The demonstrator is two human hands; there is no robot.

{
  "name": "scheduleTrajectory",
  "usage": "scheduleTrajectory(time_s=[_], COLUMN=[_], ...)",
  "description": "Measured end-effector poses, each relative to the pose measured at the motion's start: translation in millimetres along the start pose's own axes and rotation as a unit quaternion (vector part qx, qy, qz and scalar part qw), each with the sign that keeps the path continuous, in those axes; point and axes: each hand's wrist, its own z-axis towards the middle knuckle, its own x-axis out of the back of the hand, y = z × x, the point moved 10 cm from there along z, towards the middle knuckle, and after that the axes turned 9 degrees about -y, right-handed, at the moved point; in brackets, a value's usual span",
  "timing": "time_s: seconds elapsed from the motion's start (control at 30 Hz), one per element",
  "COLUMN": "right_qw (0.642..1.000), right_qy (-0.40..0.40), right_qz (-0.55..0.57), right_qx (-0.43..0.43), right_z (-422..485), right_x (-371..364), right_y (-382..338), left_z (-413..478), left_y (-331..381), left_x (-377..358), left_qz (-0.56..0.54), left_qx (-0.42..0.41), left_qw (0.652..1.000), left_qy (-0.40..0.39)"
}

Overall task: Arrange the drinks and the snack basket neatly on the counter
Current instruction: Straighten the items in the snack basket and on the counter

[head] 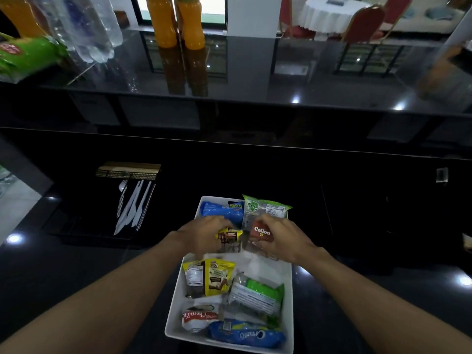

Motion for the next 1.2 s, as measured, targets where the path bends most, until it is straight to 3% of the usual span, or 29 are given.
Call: scheduleTrajectory(time_s=[0.13, 0.27, 0.53, 0.93, 1.2], right_qw=[0.993, 0.987, 0.997, 0.996, 0.997], right_qy=[0.06, 0.044, 0.061, 0.061, 0.055], right_qz=[-0.104, -0.152, -0.043, -0.065, -0.058], right_qx=[0.001, -0.029, -0.026, 0.004, 0.009], right_z=[-0.3, -0.8, -3.4, -8.6, -12.0], right_x=[8.4, -3.3, -6.8, -11.0, -6.2], right_y=[-1.4, 4.2, 19.4, 15.3, 11.3], left_z=[3.4, 9.2, 10.4, -2.6, -9.0], left_y=[-5.5, -6.6, -7.5, -6.5, -7.8], left_x=[10.3, 17.8, 16.0, 15.0, 15.9], left_qz=[0.076, 0.164, 0.146, 0.206, 0.169], left_qx=[0.058, 0.09, 0.064, 0.065, 0.085], left_qw=[0.993, 0.976, 0.981, 0.97, 0.976], left_qy=[0.063, 0.11, 0.107, 0.11, 0.105])
